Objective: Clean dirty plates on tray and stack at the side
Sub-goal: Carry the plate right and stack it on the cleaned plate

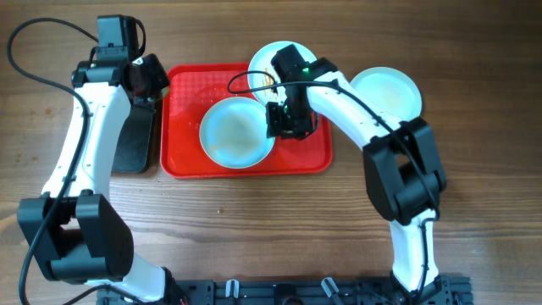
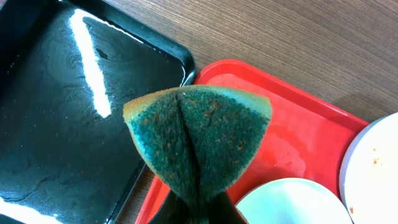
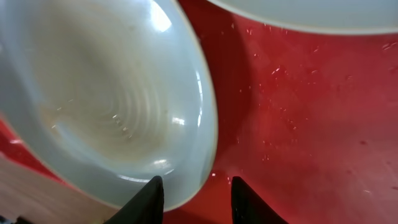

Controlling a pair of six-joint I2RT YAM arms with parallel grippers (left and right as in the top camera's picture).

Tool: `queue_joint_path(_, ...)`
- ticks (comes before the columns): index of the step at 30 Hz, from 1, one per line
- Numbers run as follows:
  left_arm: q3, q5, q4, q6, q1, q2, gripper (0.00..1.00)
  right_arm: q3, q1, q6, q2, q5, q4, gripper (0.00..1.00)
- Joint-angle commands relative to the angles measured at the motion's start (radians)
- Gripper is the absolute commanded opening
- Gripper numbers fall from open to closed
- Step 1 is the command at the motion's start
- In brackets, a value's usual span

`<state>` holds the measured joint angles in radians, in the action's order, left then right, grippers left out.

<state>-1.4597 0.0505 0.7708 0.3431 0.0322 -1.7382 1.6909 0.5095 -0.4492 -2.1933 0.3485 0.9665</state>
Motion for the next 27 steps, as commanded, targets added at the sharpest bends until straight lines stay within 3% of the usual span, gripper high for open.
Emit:
queue_joint_path(1,0.001,-0.010,-0.002,0.010,0.005,-0.009,0.04,0.002,-0.006,-0.109,-0.047,-0.028,-0.042,0.37)
queue_joint_path(6,0.001,-0.010,-0.002,0.010,0.005,-0.009,0.04,0.002,0.011,-0.157,-0.107,-0.013,-0.126,0.36)
queue_joint_path(7,0.001,-0.009,-0.002,0.010,0.005,-0.009,0.04,0.002,0.013,-0.163,-0.109,-0.009,-0.134,0.30)
queue_joint_path(9,0.001,-0.009,-0.002,0.010,0.005,-0.009,0.04,0.002,0.016,-0.164,-0.109,-0.008,-0.137,0.06)
queue_joint_path(10,0.001,-0.010,-0.002,0.010,0.005,-0.009,0.04,0.002,0.016,-0.163,-0.109,-0.008,-0.136,0.04)
queue_joint_path(14,0.001,-0.009,0.003,0.010,0.005,-0.009,0.05,0.006,0.016,-0.074,-0.088,0.105,-0.132,0.04)
queue_joint_path(20,0.001,-0.008,0.005,0.009,0.005,-0.009,0.04,0.006,-0.019,0.011,0.155,0.054,-0.138,0.04)
queue_joint_path(24,0.001,-0.008,0.005,0.009,0.005,-0.009,0.04,0.006,-0.172,-0.026,0.316,-0.060,-0.074,0.04)
queue_joint_path(27,0.001,-0.008,0.005,0.009,0.005,-0.009,0.04,0.006,-0.308,-0.033,0.339,-0.180,0.006,0.04)
